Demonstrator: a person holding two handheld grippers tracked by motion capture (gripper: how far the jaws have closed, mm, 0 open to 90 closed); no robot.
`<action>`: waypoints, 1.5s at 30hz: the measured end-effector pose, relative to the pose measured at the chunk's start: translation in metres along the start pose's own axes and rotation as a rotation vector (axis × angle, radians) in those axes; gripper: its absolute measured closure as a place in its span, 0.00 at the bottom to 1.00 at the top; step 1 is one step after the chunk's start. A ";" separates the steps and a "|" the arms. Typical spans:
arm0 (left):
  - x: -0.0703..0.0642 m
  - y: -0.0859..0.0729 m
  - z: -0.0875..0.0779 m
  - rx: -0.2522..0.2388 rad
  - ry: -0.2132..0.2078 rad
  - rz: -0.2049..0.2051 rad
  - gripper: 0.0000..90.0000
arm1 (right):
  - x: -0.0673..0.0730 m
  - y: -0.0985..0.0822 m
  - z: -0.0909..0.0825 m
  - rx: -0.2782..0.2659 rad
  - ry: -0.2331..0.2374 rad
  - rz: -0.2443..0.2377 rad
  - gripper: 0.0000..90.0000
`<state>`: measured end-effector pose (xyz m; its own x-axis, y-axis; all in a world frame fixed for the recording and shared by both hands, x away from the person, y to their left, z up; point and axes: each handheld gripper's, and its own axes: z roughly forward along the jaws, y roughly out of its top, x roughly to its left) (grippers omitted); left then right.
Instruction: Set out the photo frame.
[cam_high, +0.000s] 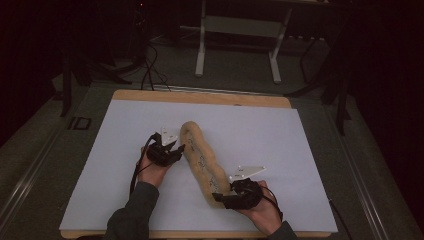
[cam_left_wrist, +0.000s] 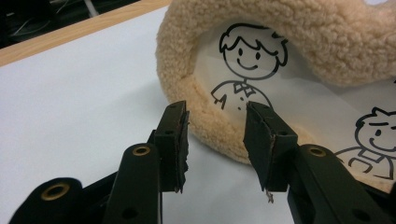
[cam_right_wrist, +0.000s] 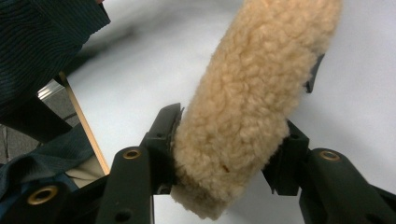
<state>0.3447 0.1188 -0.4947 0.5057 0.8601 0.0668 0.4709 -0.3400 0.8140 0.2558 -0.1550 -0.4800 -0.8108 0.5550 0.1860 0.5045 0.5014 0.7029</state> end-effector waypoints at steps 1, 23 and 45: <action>0.000 0.001 0.000 0.000 0.000 0.001 0.66 | -0.002 0.000 -0.001 0.000 -0.001 0.003 0.61; 0.022 0.000 0.000 0.035 0.055 -0.034 0.65 | -0.018 -0.003 -0.011 -0.002 -0.004 -0.004 0.69; 0.038 0.009 0.003 -0.004 0.028 -0.074 0.61 | -0.028 -0.003 -0.014 0.001 0.015 -0.052 0.70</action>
<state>0.3702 0.1469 -0.4865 0.4495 0.8930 0.0227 0.5032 -0.2741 0.8196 0.2724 -0.1818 -0.4778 -0.8403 0.5181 0.1595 0.4617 0.5297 0.7115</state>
